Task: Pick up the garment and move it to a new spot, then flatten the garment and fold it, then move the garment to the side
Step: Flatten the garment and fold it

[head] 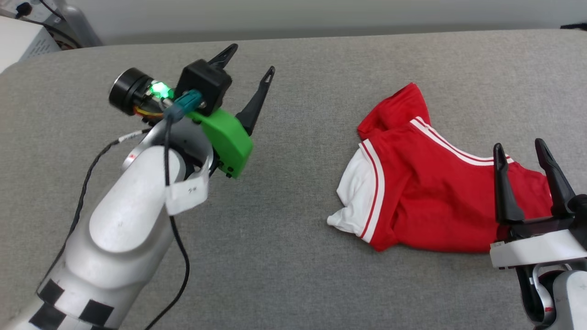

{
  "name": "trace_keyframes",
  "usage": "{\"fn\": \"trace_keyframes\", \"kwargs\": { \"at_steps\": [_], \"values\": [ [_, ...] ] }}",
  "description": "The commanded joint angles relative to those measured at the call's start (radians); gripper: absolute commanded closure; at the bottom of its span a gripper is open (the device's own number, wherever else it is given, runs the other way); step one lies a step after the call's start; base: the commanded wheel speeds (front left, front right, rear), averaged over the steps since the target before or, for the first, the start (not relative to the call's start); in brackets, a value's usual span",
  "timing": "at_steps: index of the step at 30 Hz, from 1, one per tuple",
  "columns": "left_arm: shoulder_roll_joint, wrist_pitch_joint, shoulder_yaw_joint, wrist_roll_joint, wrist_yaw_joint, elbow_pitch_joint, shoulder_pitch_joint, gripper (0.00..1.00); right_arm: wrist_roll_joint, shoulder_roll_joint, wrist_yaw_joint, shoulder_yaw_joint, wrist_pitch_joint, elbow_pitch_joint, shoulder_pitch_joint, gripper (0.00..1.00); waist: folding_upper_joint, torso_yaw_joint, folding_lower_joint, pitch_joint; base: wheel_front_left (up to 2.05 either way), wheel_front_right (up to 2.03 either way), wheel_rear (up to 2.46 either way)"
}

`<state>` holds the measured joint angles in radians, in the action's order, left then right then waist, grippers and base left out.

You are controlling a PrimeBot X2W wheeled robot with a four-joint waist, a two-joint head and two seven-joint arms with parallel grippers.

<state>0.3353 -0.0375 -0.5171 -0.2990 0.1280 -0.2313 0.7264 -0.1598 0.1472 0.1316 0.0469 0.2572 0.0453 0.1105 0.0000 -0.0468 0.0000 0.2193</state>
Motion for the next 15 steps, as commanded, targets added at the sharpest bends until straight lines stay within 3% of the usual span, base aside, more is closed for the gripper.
{"fn": "trace_keyframes", "kwargs": {
  "at_steps": [1, 10, 15],
  "values": [
    [0.019, -0.056, -0.060, -0.045, 0.002, -0.012, 0.056, 0.00, 0.011, -0.003, -0.001, -0.004, 0.004, 0.003, 0.016, 0.00, 0.0000, -0.040, 0.0000, 0.039, 0.00, 0.00, 0.00],
    [0.075, -0.470, -0.455, -0.404, 0.003, -0.032, 0.298, 0.00, 0.041, -0.020, -0.001, -0.024, 0.004, -0.002, 0.056, 0.00, 0.0000, -0.108, 0.0000, 0.109, 0.00, 0.00, 0.00],
    [0.082, -0.592, -0.625, -0.505, 0.003, -0.030, 0.393, 0.00, 0.053, -0.035, -0.001, -0.040, 0.004, 0.002, 0.090, 0.00, 0.0000, -0.140, 0.0000, 0.158, 0.00, 0.00, 0.00]
  ]
}}
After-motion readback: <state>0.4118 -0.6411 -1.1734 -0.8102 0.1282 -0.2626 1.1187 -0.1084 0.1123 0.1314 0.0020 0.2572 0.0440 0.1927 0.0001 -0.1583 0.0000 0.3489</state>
